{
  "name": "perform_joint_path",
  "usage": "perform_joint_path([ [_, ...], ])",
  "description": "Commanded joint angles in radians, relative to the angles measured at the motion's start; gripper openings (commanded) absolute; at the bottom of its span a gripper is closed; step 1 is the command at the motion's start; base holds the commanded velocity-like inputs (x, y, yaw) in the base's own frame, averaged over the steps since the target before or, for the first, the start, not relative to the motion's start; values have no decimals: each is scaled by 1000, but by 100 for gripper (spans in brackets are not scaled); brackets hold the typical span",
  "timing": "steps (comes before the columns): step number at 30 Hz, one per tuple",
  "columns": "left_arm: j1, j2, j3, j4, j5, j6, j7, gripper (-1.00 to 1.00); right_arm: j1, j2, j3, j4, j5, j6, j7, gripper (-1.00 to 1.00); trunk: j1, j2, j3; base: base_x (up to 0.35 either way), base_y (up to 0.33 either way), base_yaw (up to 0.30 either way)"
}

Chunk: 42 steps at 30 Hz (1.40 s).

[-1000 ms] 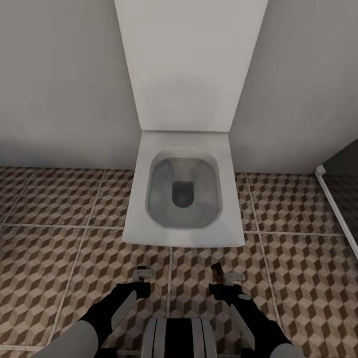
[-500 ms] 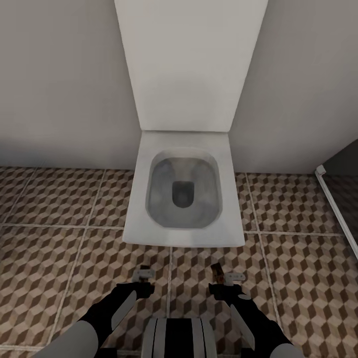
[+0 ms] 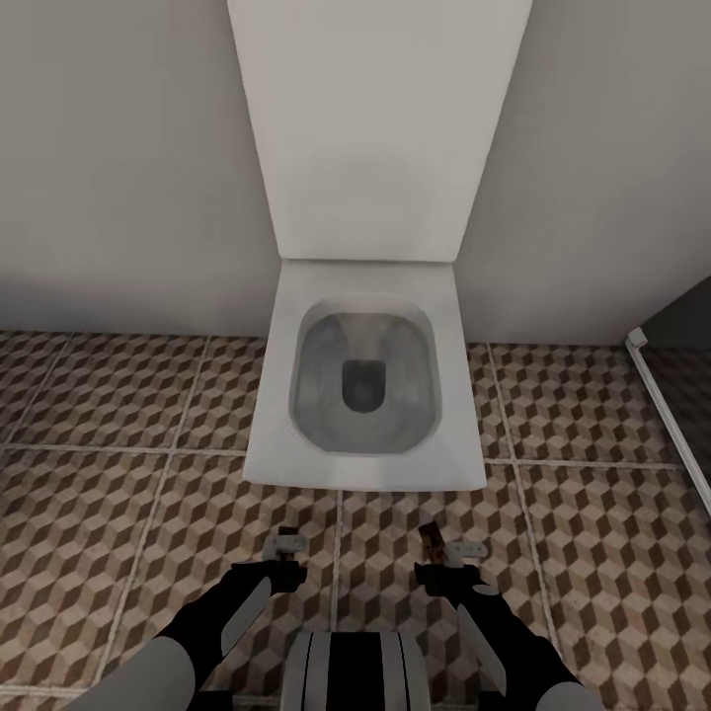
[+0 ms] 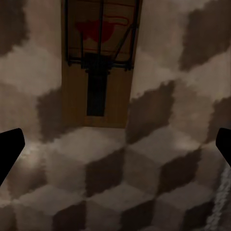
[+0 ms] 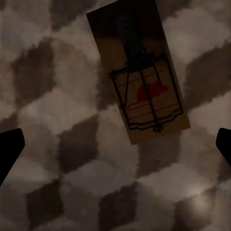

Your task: Take the four mousetraps from the cabinet in the bathroom and place them on the bathroom floor. Make sure all four end up on the same floor surface, and ensure that at least two of them are either under or directly next to the same bathroom sink.

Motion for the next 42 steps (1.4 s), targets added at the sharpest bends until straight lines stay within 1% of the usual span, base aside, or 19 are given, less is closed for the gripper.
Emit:
perform_joint_path([
  [1, 0, 1, -6, -2, 11, 2, 9, 100, 0, -1, 5, -2, -10, 4, -9, 100, 0, 0, -1, 0, 0, 0],
  [9, 0, 1, -6, -2, 12, 2, 9, 100, 0, -1, 5, -2, -10, 4, -9, 100, 0, 0, -1, -48, 0, 0],
  [14, 0, 1, -6, -1, 12, 2, 9, 100, 0, -1, 5, -2, -10, 4, -9, 100, 0, 0, -1, -186, 0, 0],
  [42, -1, 1, -6, -2, 12, 2, 9, 100, 0, -1, 5, -2, -10, 4, -9, 100, 0, 0, -1, -323, 0, 0],
])
